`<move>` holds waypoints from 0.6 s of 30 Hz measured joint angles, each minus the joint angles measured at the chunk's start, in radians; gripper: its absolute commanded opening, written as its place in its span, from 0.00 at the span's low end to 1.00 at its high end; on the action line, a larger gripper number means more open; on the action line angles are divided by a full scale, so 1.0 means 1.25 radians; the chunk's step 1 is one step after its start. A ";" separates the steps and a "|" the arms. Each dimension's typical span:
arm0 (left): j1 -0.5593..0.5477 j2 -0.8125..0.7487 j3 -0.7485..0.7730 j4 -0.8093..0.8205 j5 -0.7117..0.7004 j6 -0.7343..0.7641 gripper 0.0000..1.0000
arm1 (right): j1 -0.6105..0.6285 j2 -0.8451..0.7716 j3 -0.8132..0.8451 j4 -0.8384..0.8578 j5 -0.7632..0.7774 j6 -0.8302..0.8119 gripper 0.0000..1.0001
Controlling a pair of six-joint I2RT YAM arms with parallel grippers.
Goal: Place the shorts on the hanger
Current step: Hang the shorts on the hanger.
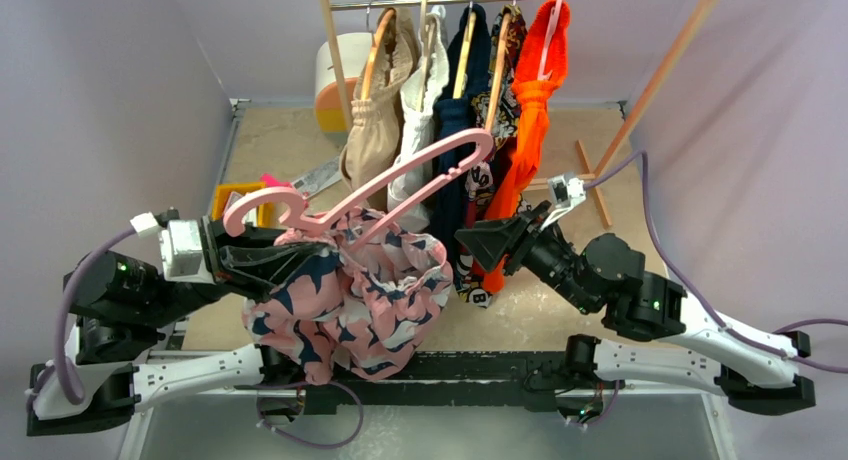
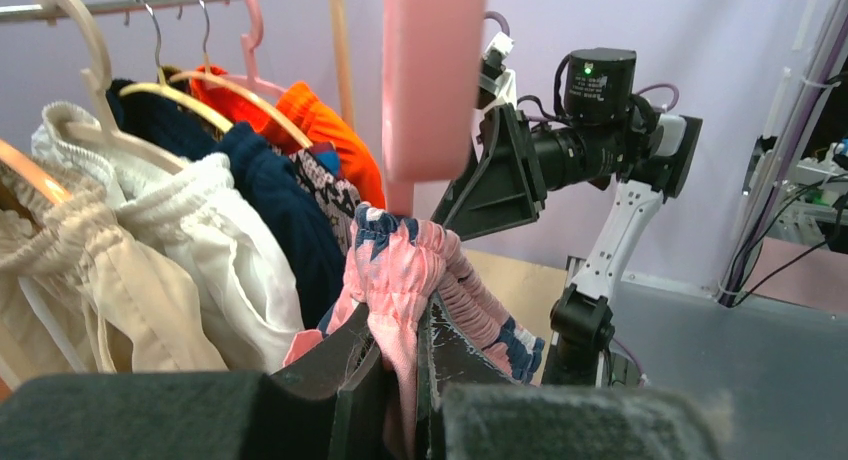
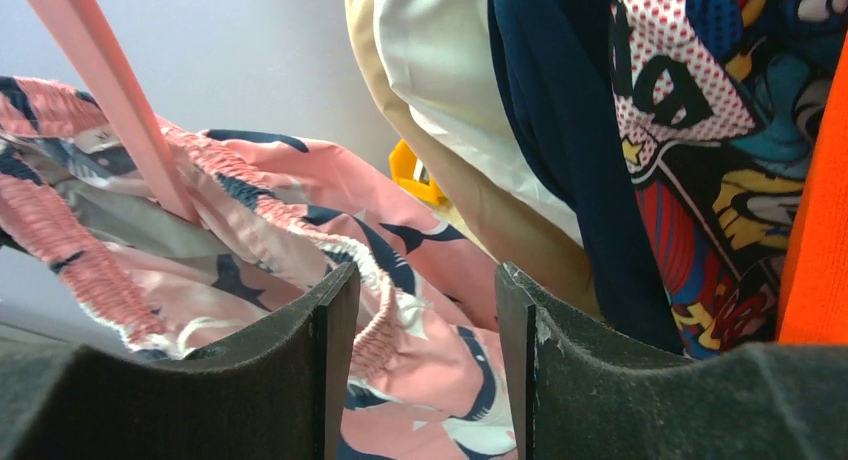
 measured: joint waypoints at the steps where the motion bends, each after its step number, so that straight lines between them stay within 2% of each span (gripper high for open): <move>1: 0.000 -0.009 -0.015 -0.002 -0.002 -0.003 0.00 | 0.000 -0.007 -0.012 -0.001 -0.001 0.016 0.55; 6: 0.000 -0.013 -0.035 -0.002 -0.009 -0.014 0.00 | 0.000 0.013 -0.014 -0.011 -0.031 0.072 0.56; 13: 0.000 -0.014 -0.039 0.002 -0.013 -0.014 0.00 | 0.000 0.140 0.029 -0.058 -0.103 0.108 0.53; 18: 0.000 -0.014 -0.049 -0.001 -0.016 -0.014 0.00 | 0.001 0.164 0.029 -0.103 -0.102 0.129 0.51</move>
